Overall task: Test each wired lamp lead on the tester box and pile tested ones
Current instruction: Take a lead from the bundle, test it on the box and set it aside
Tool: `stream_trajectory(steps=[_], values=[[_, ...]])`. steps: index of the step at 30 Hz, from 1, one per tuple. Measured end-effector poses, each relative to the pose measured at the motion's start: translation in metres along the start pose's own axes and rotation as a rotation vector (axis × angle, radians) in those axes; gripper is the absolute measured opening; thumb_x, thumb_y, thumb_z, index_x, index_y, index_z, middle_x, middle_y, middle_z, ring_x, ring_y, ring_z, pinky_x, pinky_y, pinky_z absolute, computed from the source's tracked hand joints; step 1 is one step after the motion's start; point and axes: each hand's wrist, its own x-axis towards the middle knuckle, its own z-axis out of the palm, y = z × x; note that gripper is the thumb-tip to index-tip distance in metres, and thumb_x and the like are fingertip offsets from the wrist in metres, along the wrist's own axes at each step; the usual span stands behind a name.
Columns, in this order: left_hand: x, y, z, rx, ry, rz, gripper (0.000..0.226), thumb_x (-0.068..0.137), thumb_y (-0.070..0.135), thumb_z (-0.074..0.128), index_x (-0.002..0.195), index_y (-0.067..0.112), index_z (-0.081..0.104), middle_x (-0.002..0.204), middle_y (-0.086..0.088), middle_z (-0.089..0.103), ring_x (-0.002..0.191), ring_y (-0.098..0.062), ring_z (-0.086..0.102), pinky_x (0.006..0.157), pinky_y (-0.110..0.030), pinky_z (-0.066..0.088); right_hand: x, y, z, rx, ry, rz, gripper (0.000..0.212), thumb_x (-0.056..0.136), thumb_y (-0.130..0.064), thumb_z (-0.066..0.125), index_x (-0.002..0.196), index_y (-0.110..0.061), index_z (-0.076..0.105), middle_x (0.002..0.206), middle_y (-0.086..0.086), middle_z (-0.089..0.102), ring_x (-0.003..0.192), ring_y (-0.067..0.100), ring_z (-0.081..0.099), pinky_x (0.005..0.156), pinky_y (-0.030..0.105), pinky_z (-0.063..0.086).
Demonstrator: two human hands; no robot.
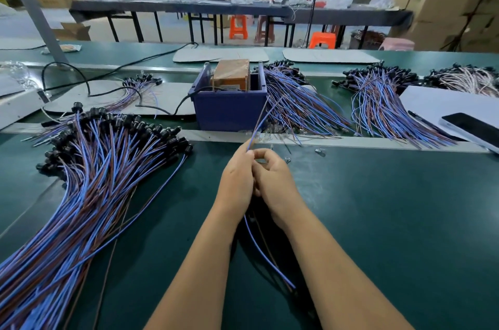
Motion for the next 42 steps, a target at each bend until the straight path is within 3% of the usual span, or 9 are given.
stream_trajectory(steps=[2,5,10,13,21,26,30,36,42], values=[[0.003,-0.002,-0.002,-0.012,0.027,-0.016,0.039,0.104,0.026,0.032,0.128,0.037,0.061,0.073,0.002,0.068,0.061,-0.019,0.053,0.046,-0.021,0.042,-0.001,-0.002,-0.001,0.051,-0.043,0.004,0.009,0.097,-0.005,0.054,0.093,-0.012,0.058,0.056,-0.005,0.061,0.040,0.002,0.049,0.041,0.016,0.038],[0.005,-0.002,-0.002,-0.012,0.026,-0.011,0.040,0.104,0.028,0.031,0.130,0.041,0.059,0.073,0.008,0.068,0.054,-0.011,0.049,0.042,-0.017,0.039,-0.003,-0.001,0.000,0.067,-0.028,-0.012,0.007,0.095,-0.003,0.057,0.094,-0.009,0.061,0.060,-0.002,0.065,0.042,0.003,0.051,0.042,0.016,0.040],[-0.002,0.000,-0.002,0.070,0.082,0.081,0.027,0.098,0.013,0.047,0.102,0.033,0.064,0.086,0.013,0.070,0.072,-0.002,0.061,0.063,-0.015,0.049,0.001,-0.001,-0.002,0.099,0.236,-0.081,0.010,0.093,-0.003,0.061,0.092,-0.013,0.062,0.068,0.004,0.067,0.052,0.006,0.059,0.049,0.019,0.046],[-0.002,-0.002,-0.008,0.218,0.103,0.087,0.013,0.091,0.016,0.056,0.087,0.025,0.063,0.080,0.010,0.066,0.074,-0.008,0.059,0.067,-0.023,0.047,0.004,0.001,-0.011,-0.080,0.371,-0.190,0.017,0.091,-0.007,0.063,0.087,-0.023,0.060,0.070,0.008,0.066,0.056,0.010,0.057,0.057,0.026,0.048],[-0.003,-0.001,-0.006,0.215,-0.001,0.127,0.020,0.096,0.010,0.058,0.092,0.020,0.075,0.088,0.001,0.076,0.075,-0.004,0.066,0.069,-0.021,0.050,0.004,0.003,-0.014,-0.180,0.344,-0.213,0.021,0.095,-0.011,0.060,0.088,-0.031,0.065,0.079,0.010,0.072,0.063,0.010,0.058,0.067,0.028,0.049],[0.001,-0.002,-0.011,0.227,0.140,0.111,0.015,0.098,0.013,0.053,0.091,0.016,0.067,0.079,0.000,0.073,0.074,-0.019,0.070,0.070,-0.035,0.058,0.002,0.001,-0.013,-0.148,0.300,-0.214,0.022,0.097,-0.009,0.056,0.100,-0.028,0.068,0.069,-0.004,0.068,0.059,0.004,0.058,0.060,0.019,0.049],[0.002,0.000,-0.016,0.203,0.232,0.080,0.017,0.100,0.015,0.044,0.090,0.018,0.057,0.054,0.010,0.058,0.045,-0.008,0.053,0.049,-0.023,0.048,0.002,0.000,-0.013,-0.149,0.285,-0.198,0.022,0.098,-0.017,0.056,0.112,-0.028,0.069,0.058,-0.003,0.061,0.050,0.010,0.046,0.054,0.025,0.044],[0.005,0.004,-0.031,0.249,0.267,0.065,0.016,0.098,0.016,0.047,0.092,0.019,0.061,0.057,0.008,0.055,0.045,-0.006,0.050,0.056,-0.030,0.049,0.007,-0.002,-0.020,-0.217,0.319,-0.191,0.027,0.099,-0.013,0.050,0.111,-0.026,0.070,0.058,-0.009,0.051,0.049,-0.002,0.045,0.053,0.011,0.038],[0.004,0.005,-0.043,0.264,0.314,0.109,0.018,0.101,0.029,0.048,0.088,0.021,0.057,0.050,0.009,0.051,0.045,-0.008,0.047,0.053,-0.030,0.045,0.008,-0.001,-0.026,-0.275,0.329,-0.151,0.035,0.095,-0.006,0.045,0.113,-0.025,0.068,0.063,-0.012,0.053,0.049,-0.001,0.043,0.053,0.014,0.039]])
